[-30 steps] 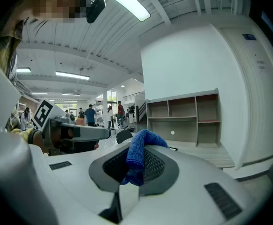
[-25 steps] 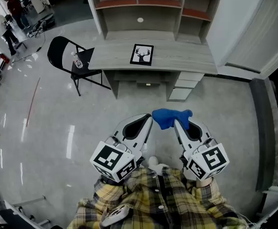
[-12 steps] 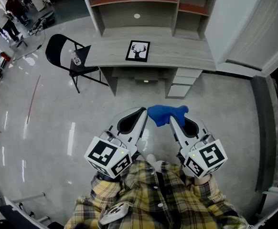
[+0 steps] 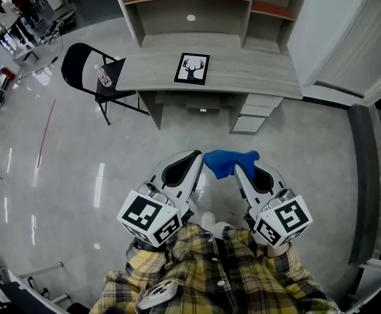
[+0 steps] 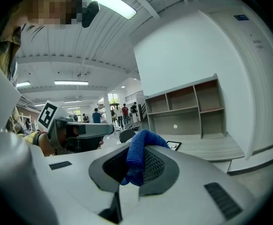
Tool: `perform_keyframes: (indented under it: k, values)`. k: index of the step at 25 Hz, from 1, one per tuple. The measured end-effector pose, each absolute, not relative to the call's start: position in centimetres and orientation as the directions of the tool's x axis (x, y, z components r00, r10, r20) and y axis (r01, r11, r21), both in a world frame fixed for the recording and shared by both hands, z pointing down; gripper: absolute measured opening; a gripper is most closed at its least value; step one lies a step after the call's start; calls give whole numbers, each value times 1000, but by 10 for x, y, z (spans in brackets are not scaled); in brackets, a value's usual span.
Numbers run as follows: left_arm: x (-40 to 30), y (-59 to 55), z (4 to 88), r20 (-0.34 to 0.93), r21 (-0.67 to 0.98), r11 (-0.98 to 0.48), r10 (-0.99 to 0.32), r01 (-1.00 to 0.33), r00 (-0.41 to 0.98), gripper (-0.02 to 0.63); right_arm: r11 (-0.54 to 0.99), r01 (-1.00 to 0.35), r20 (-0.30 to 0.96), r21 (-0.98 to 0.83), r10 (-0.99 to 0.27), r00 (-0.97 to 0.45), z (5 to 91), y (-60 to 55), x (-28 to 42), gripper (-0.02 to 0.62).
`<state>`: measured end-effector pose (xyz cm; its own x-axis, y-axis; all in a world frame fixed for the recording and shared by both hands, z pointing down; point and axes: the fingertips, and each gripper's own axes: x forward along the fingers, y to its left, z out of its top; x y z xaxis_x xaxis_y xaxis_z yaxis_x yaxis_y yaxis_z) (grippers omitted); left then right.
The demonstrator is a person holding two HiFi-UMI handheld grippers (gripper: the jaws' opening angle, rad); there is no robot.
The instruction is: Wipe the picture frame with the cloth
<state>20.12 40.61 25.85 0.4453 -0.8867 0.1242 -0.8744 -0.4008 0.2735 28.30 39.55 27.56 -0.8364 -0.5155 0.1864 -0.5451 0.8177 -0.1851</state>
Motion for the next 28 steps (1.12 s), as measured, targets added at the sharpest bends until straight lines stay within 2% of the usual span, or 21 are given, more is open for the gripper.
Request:
perform_keyframes:
  k: [18,28]
  values:
    - [46,247,259,129,282,-467,-847,-838,516,5,754,-632,259,-177,-584,-769,285,241,145,41]
    - [-2,195,285,185,362,-465,-813,-808,551,5,668,-715,341,-207,-636,-693,309,186,124,41]
